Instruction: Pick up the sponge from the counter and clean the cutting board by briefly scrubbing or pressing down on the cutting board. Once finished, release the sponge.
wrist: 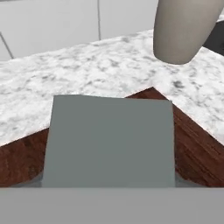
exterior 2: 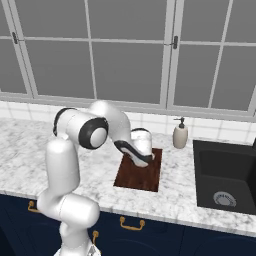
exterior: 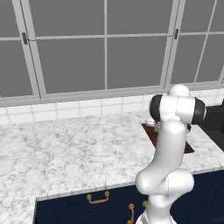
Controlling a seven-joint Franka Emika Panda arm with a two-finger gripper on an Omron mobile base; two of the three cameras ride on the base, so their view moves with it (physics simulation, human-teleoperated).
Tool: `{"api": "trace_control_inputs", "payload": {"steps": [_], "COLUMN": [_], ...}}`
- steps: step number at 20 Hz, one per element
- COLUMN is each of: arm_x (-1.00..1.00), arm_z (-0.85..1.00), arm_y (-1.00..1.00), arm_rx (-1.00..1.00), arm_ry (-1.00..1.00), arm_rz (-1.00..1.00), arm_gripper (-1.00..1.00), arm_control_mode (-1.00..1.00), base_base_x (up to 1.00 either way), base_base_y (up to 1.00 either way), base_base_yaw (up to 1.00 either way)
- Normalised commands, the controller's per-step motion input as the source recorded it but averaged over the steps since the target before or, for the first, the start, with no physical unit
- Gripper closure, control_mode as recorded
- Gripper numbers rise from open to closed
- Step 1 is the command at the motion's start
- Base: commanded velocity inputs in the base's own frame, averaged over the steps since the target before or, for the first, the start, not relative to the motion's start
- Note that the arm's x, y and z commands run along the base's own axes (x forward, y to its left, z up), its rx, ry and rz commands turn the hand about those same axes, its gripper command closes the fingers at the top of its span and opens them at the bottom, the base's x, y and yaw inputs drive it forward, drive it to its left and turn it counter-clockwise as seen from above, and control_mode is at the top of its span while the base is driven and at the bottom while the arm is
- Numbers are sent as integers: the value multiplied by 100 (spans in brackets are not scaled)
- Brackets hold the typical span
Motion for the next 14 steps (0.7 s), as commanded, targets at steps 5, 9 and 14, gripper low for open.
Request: {"api": "trace_control_inputs", "payload": {"steps": [5, 9, 14], "arm_x": [-81, -93, -86], "arm_z": [-30, -41, -44], "arm_y": [0, 4, 1], "arm_rx": [-5, -11, -8], "arm_ry": [7, 7, 8], "arm_rz": [19, 20, 22], "arm_gripper": [100, 100, 100], "arm_control_mode": [-100, -100, -100], "base_base_x": [0, 0, 0], "base_base_y": [0, 0, 0], "base_base_yaw": [0, 0, 0]}}
